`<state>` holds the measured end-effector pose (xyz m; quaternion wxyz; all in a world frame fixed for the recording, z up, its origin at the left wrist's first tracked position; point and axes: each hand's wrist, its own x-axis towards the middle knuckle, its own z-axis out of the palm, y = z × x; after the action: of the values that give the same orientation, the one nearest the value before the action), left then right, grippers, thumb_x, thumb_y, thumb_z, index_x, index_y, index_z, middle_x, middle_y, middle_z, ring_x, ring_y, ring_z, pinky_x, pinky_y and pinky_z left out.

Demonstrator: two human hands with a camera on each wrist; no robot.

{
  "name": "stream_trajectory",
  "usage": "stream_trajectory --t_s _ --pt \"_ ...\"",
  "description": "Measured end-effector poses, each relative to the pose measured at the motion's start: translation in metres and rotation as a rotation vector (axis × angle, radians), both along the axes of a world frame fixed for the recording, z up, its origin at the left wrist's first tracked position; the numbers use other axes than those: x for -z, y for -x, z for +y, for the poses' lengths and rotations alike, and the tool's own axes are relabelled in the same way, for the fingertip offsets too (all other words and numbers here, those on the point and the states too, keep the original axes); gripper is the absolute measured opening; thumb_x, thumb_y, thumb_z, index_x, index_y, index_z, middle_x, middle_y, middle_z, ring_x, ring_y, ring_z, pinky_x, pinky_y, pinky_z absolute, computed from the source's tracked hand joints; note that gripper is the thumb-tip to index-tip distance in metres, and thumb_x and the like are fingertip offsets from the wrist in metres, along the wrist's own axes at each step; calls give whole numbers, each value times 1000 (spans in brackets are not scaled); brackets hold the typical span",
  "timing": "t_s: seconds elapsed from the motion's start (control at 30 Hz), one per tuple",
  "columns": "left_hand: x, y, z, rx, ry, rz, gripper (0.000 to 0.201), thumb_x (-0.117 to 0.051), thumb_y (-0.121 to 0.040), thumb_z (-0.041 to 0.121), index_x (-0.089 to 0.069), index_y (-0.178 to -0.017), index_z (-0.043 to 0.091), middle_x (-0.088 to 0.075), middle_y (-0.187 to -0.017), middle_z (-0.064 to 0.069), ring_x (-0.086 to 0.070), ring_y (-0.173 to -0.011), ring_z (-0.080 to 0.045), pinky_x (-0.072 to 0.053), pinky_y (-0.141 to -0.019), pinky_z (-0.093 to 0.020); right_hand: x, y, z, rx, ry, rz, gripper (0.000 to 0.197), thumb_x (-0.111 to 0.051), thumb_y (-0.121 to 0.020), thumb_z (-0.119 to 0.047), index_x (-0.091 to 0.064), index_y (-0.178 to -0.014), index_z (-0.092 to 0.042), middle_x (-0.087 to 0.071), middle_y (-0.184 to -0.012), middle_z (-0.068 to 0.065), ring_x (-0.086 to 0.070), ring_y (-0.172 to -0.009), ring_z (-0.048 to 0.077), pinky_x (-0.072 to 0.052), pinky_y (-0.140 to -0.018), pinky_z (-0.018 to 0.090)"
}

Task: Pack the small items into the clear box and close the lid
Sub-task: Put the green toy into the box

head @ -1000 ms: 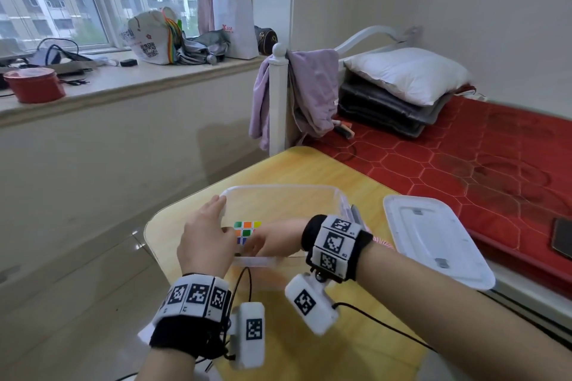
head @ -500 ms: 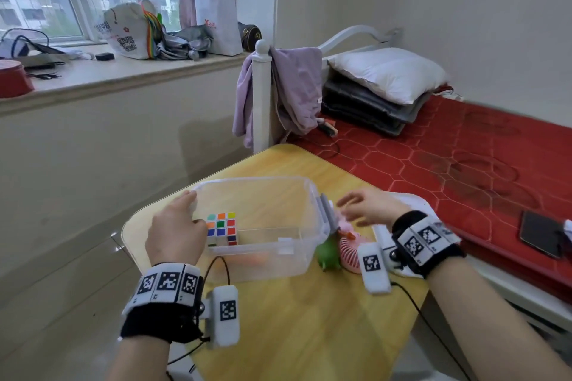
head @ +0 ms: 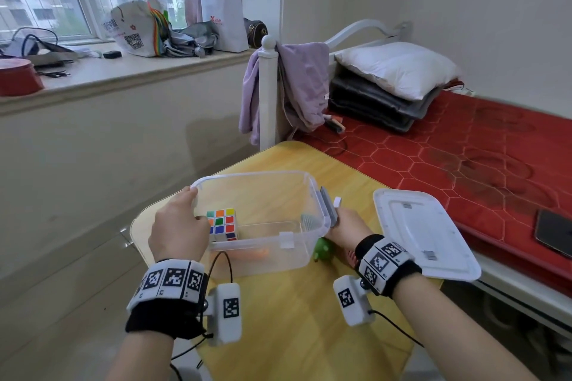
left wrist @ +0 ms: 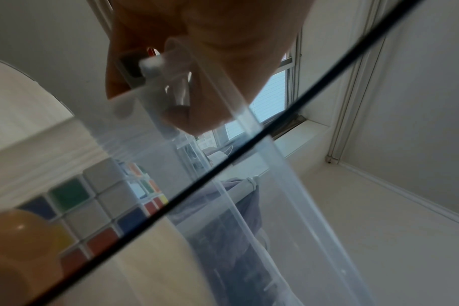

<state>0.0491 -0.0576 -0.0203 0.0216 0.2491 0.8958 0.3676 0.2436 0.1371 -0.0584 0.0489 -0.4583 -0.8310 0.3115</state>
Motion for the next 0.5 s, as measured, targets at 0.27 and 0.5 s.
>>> stream_trajectory --t_s 0.27,0.5 --pt "-1 -1 0 -6 -1 2 64 -54 -78 3 -53 -137 27 -59 -136 1 -59 -112 -28 -53 -85 -41 0 2 4 -44 93 -30 34 -61 -86 -27 -67 -112 -7 -62 -102 7 -56 -114 30 -42 -104 39" --pt "-2 -1 0 0 9 2 63 -54 -78 3 -53 -137 27 -58 -137 2 -59 -113 -28 -52 -84 -40 -8 -6 19 52 99 147 26 -51 -94 -15 -61 -71 -18 -58 -64 4 -50 -57 21 -44 -57 32"
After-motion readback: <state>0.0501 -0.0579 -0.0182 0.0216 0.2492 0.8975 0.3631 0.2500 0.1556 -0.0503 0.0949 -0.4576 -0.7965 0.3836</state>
